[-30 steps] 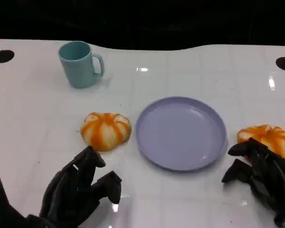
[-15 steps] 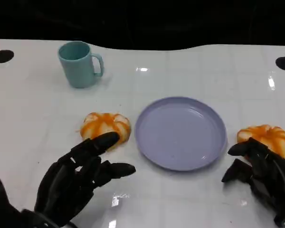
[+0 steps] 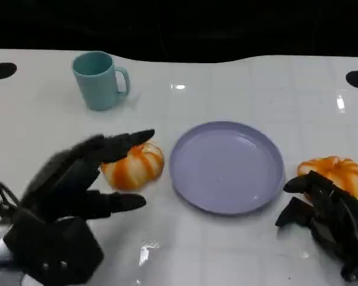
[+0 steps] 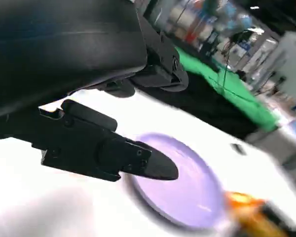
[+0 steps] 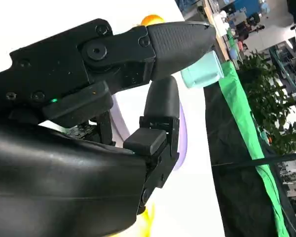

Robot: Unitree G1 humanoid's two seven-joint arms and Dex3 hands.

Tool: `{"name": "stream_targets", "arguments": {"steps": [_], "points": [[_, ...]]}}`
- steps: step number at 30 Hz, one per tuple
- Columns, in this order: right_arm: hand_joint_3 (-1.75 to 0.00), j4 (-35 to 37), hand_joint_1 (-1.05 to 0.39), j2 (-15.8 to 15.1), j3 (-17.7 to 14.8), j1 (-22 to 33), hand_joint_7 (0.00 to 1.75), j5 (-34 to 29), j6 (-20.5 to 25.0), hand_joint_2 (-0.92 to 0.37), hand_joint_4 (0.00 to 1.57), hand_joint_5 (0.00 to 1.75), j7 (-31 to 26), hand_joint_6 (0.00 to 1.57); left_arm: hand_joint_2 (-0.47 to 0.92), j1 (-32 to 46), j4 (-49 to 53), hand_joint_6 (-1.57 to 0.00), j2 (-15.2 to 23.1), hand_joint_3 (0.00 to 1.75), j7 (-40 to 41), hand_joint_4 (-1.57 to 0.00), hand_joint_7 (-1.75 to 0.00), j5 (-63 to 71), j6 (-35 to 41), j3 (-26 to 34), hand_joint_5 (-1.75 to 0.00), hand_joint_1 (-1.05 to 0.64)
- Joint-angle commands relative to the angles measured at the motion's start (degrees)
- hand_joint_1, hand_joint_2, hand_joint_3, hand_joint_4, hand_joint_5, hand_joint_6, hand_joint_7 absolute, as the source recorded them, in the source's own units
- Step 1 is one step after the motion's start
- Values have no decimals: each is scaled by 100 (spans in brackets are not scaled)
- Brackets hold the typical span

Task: Grasp the bread from the table and place it into the plate.

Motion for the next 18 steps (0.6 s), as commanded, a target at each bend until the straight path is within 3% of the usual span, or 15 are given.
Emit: {"name": "stream_targets", "arguments": {"steps": [1,5,11,15,18], "points": [[-25,101,-55,-40,-24,-2,124,-33,34,-92,69,154,-56,63,88,-231,-84,-31,390,1,453,-7,0,737,135,-269,-27,-64],[-24,77,-55,-20,-37,0,125,11,98,-92,68,153,-37,62,91,-452,-300,-26,722,2,551,-2,0,1686,597,-562,-22,-69],[-24,72,-55,-18,-40,1,126,15,108,-92,68,154,-35,61,92,-465,-391,-25,854,2,667,-2,0,1767,838,-749,-21,-70],[-26,59,-54,-33,-26,69,127,-11,-9,-92,68,153,20,61,88,-1112,-329,-20,952,0,-240,-1,0,2699,1779,-1353,-19,-66],[-26,70,-54,-30,-42,65,127,19,-9,-92,69,154,58,61,85,-1275,-215,-19,948,0,-426,-2,0,2696,2038,-1537,-17,-62]]}}
